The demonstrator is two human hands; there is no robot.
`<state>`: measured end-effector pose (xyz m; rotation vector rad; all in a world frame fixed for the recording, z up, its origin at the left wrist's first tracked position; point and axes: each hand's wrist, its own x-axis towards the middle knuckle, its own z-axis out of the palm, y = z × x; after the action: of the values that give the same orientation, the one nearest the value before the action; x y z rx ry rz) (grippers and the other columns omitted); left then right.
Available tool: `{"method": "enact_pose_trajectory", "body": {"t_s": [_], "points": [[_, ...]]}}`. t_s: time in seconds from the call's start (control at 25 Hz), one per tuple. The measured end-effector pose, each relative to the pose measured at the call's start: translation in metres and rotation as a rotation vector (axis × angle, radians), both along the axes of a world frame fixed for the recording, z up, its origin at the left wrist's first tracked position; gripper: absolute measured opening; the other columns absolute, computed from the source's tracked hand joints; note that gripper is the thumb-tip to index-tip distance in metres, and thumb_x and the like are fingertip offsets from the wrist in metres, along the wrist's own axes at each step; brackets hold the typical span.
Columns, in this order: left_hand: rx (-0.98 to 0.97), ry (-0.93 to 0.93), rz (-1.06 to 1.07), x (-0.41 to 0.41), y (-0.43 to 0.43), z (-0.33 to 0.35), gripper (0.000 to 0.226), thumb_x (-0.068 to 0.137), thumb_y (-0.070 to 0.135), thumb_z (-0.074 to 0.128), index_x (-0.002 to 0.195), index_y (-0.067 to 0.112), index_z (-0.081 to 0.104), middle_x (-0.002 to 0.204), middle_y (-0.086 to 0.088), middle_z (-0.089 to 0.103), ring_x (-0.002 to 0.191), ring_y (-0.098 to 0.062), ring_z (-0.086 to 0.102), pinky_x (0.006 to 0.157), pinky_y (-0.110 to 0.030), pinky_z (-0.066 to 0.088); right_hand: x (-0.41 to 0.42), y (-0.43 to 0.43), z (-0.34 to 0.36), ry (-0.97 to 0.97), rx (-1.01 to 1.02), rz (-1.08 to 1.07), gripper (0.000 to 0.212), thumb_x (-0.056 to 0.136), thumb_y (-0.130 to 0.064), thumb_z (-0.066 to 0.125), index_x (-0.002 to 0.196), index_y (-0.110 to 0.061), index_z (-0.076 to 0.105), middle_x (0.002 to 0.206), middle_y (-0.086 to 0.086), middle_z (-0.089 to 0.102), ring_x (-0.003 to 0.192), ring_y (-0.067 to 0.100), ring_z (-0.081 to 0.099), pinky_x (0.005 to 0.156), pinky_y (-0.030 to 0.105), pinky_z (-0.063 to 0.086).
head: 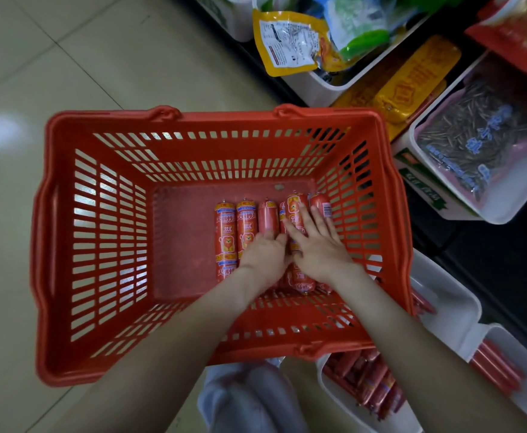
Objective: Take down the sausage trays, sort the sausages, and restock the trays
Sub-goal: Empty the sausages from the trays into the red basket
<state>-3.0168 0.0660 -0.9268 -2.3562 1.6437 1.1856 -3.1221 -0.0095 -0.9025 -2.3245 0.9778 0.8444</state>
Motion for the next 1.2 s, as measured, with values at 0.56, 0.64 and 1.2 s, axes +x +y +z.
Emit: {"method": "enact_pose_trajectory", "body": {"t_s": [0.56, 0.64, 1.2], "points": [[0.177, 0.250, 0.767, 0.064, 0.041, -0.021, 0.098, 0.082, 0.037, 0.064, 0.151, 0.017, -0.003, 0.129, -0.024, 0.054, 0.115, -0.039, 0.055, 0.100, -0.042, 0.041, 0.010, -0.004, -0.003, 0.076, -0.002, -0.010, 0.099, 0.090, -0.029, 0.060, 0.147, -0.033, -0.021, 0.149, 0.000, -0.040, 0.136, 0.020, -0.038, 0.113, 0.047, -0.019], [0.093, 0.330, 0.815, 0.067, 0.037, -0.012, 0.094, 0.080, 0.034, 0.068, 0.149, 0.020, 0.006, 0.125, -0.018, 0.058, 0.112, -0.036, 0.058, 0.100, -0.042, 0.043, 0.011, -0.004, -0.004, 0.065, 0.023, -0.034, 0.102, 0.089, -0.028, 0.061, 0.146, -0.034, -0.023, 0.149, -0.001, -0.040, 0.136, 0.020, -0.037, 0.112, 0.047, -0.018], [-0.068, 0.152, 0.397, 0.042, 0.022, -0.016, 0.061, 0.096, 0.017, 0.044, 0.151, 0.026, 0.019, 0.139, -0.019, 0.035, 0.129, -0.036, 0.037, 0.107, -0.041, 0.033, 0.019, 0.003, -0.004, 0.012, 0.085, 0.042, 0.106, 0.084, -0.050, 0.062, 0.145, -0.036, -0.024, 0.148, -0.002, -0.041, 0.134, 0.019, -0.040, 0.111, 0.052, -0.018]]}}
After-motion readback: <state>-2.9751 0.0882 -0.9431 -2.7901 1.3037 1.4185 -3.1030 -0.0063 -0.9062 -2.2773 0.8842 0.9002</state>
